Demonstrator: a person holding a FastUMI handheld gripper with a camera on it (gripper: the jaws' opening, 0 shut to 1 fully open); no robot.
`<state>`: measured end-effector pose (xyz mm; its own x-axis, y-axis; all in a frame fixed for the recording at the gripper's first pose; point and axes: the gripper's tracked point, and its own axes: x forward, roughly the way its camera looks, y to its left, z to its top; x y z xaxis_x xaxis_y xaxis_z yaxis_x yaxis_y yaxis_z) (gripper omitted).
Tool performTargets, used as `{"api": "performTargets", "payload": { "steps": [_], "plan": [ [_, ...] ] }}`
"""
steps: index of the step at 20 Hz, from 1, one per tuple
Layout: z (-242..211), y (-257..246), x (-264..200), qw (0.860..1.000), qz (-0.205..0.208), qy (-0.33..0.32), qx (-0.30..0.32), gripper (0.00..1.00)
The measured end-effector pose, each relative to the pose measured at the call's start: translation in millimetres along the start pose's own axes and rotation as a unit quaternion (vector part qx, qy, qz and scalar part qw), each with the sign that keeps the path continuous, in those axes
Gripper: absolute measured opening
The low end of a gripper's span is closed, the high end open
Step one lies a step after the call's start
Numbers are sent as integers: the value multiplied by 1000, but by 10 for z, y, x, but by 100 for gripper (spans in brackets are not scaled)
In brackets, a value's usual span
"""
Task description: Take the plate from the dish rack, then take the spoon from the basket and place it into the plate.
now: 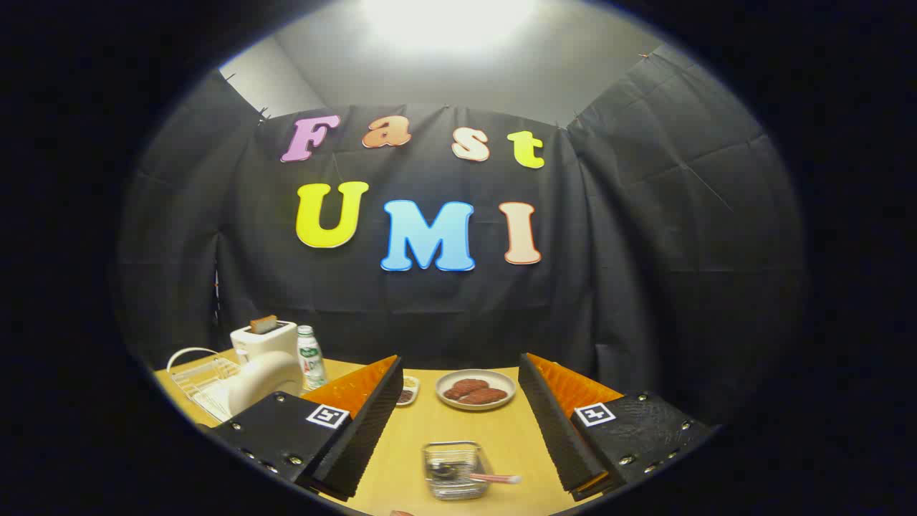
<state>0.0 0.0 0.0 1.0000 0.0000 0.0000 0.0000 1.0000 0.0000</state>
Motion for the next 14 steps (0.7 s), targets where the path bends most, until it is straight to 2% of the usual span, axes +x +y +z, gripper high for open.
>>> {"api": "performTargets", "payload": {
  "steps": [5, 8, 11, 14],
  "plan": [
    [-67, 1264, 134, 999, 20, 35, 20, 99],
    [-203, 1887, 244, 997, 33, 65, 12, 99],
    [-434, 2258, 370, 994, 30, 103, 7, 99],
    [-729, 2314, 497, 988, -9, 156, -7, 98]
  ]
}}
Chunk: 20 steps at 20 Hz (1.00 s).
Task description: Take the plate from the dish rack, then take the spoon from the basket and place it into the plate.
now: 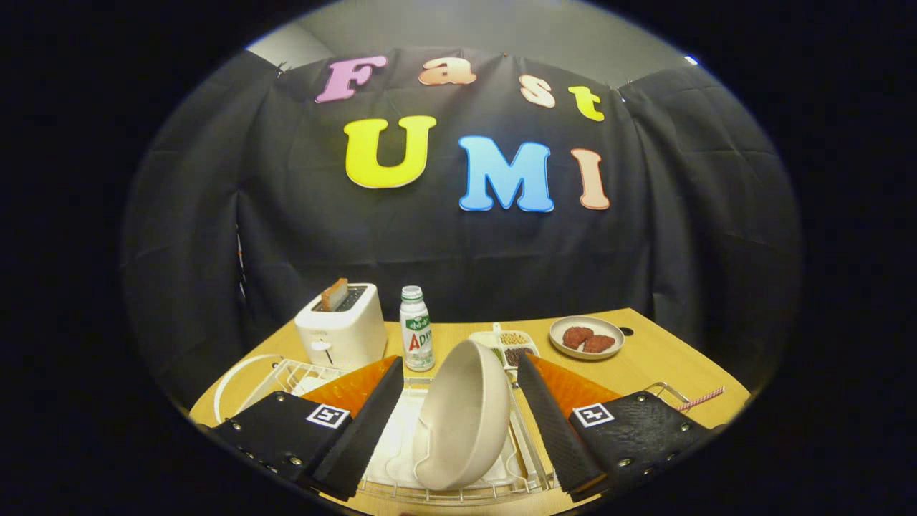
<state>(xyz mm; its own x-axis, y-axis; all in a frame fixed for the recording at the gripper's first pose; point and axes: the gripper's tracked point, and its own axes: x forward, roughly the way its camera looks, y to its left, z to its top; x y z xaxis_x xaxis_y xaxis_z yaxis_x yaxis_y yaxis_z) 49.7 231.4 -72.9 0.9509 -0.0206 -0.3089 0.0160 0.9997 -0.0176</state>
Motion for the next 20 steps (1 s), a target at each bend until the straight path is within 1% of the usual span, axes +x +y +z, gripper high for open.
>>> {"api": "performTargets", "payload": {
  "steps": [3, 5, 6, 7, 8, 9, 10, 11, 13, 14, 15, 18, 20],
  "plan": [
    [-191, -32, 118, 999, -31, 44, -5, 95],
    [-241, -35, 201, 998, -35, 59, -5, 75],
    [-284, -38, 244, 997, -36, 68, -4, 68],
    [-317, -47, 260, 996, -40, 78, -6, 68],
    [-335, -16, 306, 996, -34, 83, -5, 59],
    [-307, -38, 335, 996, -42, 81, -10, 45],
    [-313, -60, 324, 994, -51, 92, -15, 32],
    [-343, -82, 326, 993, -62, 99, -24, 31],
    [-354, -103, 302, 989, -82, 113, -43, 27],
    [-336, -89, 306, 989, -85, 112, -49, 27],
    [-308, -75, 284, 988, -89, 117, -54, 24],
    [-286, -17, 308, 985, -96, 124, -77, 24],
    [-167, 12, 285, 984, -102, 118, -89, 24]
  ]
}}
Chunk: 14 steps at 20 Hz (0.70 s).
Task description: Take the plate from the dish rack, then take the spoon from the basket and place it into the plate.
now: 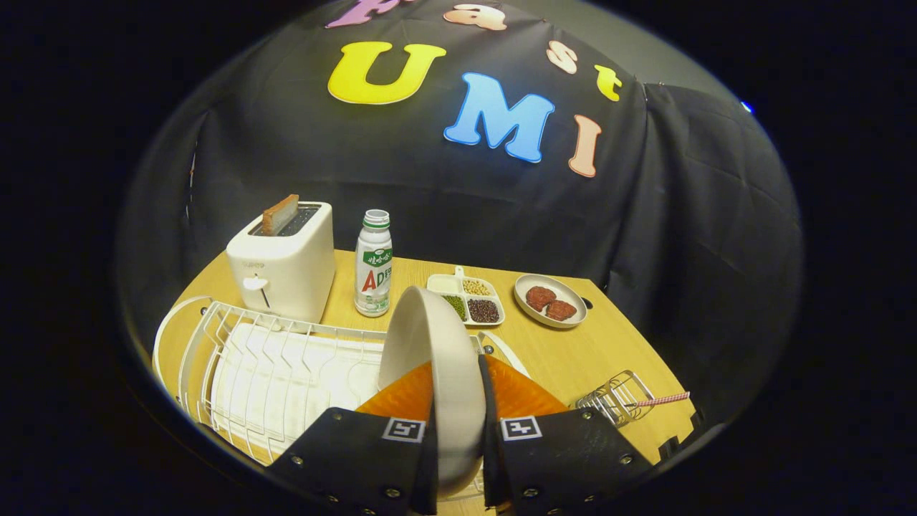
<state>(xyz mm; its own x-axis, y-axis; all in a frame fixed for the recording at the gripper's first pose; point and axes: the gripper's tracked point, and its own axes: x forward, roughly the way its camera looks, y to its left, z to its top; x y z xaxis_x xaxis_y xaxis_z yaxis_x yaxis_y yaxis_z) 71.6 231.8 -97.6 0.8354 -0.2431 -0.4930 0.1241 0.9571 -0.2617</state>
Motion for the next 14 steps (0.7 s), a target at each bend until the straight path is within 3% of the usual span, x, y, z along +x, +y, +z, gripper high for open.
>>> {"api": "performTargets", "payload": {
  "steps": [9, 14],
  "plan": [
    [443, -389, -430, 995, -69, -42, -50, 24],
    [369, -461, -867, 996, -61, -44, -40, 24]
  ]
}}
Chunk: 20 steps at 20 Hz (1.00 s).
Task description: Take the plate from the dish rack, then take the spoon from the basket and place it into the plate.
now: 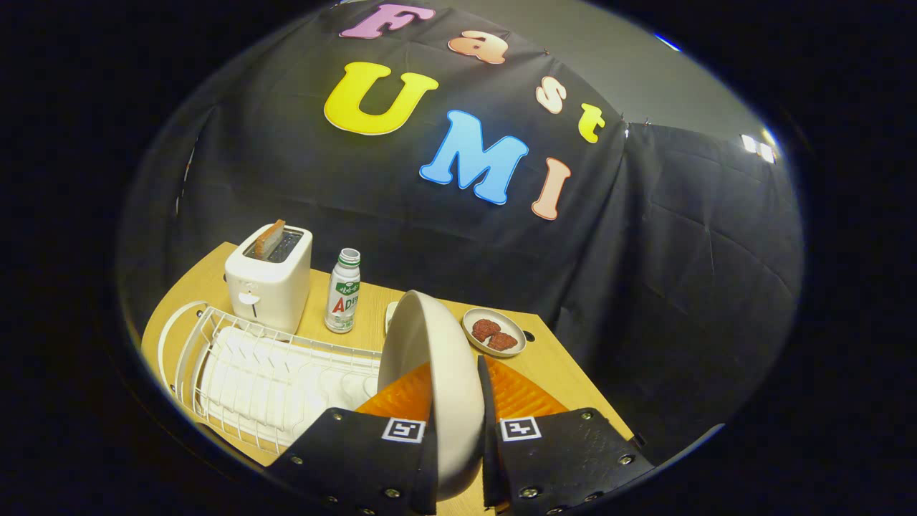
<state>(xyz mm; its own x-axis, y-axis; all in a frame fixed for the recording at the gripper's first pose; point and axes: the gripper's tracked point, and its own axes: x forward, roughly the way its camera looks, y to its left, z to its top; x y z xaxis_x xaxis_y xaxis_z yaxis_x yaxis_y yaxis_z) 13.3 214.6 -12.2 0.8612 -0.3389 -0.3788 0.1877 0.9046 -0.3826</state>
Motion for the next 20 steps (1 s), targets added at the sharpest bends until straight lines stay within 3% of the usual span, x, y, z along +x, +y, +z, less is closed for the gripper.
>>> {"api": "performTargets", "payload": {
  "steps": [11, 14, 20],
  "plan": [
    [-944, 65, -799, 990, 99, 70, 70, 24],
    [-1304, 118, -898, 980, 139, 97, 105, 24],
    [-2001, 321, -860, 949, 181, 180, 186, 24]
  ]
}}
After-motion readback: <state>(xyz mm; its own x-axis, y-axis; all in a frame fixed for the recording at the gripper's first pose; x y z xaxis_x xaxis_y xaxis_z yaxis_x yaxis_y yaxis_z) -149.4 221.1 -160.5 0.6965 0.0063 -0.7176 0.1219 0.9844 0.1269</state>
